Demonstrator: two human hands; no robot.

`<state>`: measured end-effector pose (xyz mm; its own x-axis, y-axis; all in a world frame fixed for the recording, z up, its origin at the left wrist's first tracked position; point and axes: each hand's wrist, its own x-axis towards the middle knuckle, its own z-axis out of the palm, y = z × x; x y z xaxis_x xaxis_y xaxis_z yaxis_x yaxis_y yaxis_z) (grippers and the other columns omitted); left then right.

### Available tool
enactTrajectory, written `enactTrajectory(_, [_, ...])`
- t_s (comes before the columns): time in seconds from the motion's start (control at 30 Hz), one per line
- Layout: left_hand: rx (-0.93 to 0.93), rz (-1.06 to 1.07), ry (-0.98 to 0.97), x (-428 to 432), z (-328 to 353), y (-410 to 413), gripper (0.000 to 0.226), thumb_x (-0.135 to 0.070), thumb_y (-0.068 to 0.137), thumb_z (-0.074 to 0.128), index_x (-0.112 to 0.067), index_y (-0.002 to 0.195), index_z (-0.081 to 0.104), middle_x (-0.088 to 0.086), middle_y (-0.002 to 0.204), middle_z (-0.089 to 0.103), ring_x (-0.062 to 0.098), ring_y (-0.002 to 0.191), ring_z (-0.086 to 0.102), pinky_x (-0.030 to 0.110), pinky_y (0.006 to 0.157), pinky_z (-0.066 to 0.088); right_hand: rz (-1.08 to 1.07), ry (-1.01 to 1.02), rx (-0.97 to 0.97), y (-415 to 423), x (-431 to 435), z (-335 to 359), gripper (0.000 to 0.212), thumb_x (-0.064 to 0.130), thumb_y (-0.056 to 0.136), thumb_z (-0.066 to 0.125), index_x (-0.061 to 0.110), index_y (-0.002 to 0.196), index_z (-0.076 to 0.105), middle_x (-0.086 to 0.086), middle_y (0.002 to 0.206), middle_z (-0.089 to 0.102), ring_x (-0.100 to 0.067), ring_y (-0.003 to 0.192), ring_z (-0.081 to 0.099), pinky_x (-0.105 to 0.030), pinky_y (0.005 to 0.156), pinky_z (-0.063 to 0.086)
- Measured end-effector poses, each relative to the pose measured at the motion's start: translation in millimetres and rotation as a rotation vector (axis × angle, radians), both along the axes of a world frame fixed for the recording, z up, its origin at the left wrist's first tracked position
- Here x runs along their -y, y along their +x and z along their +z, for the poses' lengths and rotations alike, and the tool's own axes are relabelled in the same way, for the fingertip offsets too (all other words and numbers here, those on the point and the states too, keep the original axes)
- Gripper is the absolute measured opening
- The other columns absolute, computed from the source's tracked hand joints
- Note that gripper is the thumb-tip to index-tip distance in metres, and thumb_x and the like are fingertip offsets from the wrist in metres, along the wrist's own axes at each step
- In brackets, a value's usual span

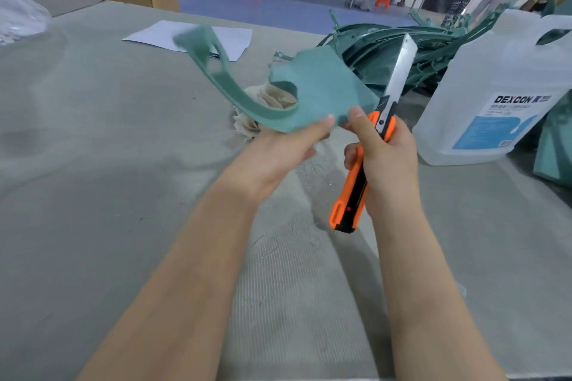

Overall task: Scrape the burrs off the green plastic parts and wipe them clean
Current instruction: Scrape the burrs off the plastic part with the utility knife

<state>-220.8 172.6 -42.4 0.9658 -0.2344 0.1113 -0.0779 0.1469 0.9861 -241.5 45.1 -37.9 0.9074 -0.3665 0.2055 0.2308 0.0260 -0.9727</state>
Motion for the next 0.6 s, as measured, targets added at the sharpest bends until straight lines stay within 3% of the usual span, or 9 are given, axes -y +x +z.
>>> enactTrajectory(0.1, [0.260,-0.178,0.193,-5.1,-0.8,-4.0,0.043,-0.011,0.089,0.064,-0.046,0.111,0.051,-0.043,0.101,0.060,-0.023,0.100,0.053,0.002,0.081,0.041,-0.015,0.111,-0.026,1.8,4.6,0.7,0.023,0.014,0.092,0.064,0.013,0.083,0.043,-0.004,0.067,0.042,-0.011,0.043,0.043,-0.021,0.045,0.039])
enactTrajectory(0.17, [0.276,-0.320,0.221,-5.8,-1.3,-4.0,0.051,0.002,0.088,0.053,-0.039,0.119,0.050,-0.034,0.114,0.059,-0.017,0.105,0.054,0.010,0.089,0.043,-0.002,0.177,-0.017,2.1,8.9,1.4,0.018,0.010,0.093,0.061,0.011,0.087,0.044,-0.003,0.066,0.041,-0.010,0.043,0.042,-0.021,0.044,0.039])
enactTrajectory(0.23, [0.174,-0.261,0.198,-5.6,-2.4,0.3,0.052,0.007,0.087,0.043,-0.028,0.123,0.057,-0.018,0.124,0.062,-0.002,0.107,0.061,0.028,0.096,0.046,0.010,0.194,-0.020,1.5,10.8,2.1,0.016,0.010,0.093,0.061,0.009,0.092,0.044,-0.004,0.065,0.041,-0.009,0.043,0.043,-0.019,0.044,0.039])
enactTrajectory(0.33, [-0.109,-0.390,-0.075,-10.7,0.0,8.3,0.038,-0.003,0.080,0.051,-0.025,0.103,0.071,-0.008,0.111,0.070,0.009,0.100,0.067,0.041,0.090,0.053,-0.006,0.173,0.004,2.0,9.7,1.8,0.022,0.008,0.093,0.060,0.013,0.079,0.044,-0.001,0.058,0.042,-0.009,0.041,0.042,-0.018,0.043,0.039])
enactTrajectory(0.4, [-0.162,-0.549,-0.246,-15.1,0.9,8.4,0.026,-0.020,0.077,0.060,-0.027,0.097,0.075,-0.004,0.108,0.070,0.014,0.101,0.066,0.044,0.093,0.051,-0.019,0.135,0.026,1.2,8.2,1.1,0.025,0.009,0.093,0.061,0.015,0.076,0.043,0.001,0.057,0.044,-0.010,0.044,0.044,-0.020,0.045,0.040])
enactTrajectory(0.5, [-0.216,-0.382,-0.269,-8.8,-3.2,7.8,0.029,-0.039,0.084,0.061,-0.023,0.106,0.072,0.003,0.109,0.070,0.020,0.094,0.066,0.039,0.088,0.054,-0.019,-0.010,0.038,-1.2,5.6,-2.0,0.022,0.012,0.092,0.062,0.014,0.080,0.044,0.001,0.058,0.047,-0.011,0.048,0.046,-0.020,0.048,0.043])
enactTrajectory(0.6, [-0.374,-0.154,-0.338,3.5,-1.9,5.0,0.029,-0.035,0.094,0.052,-0.014,0.102,0.070,0.005,0.088,0.075,0.015,0.068,0.069,0.020,0.056,0.053,0.015,-0.104,0.025,-0.6,1.1,-1.9,0.023,0.012,0.091,0.063,0.015,0.080,0.043,0.000,0.060,0.046,-0.011,0.046,0.046,-0.021,0.048,0.043])
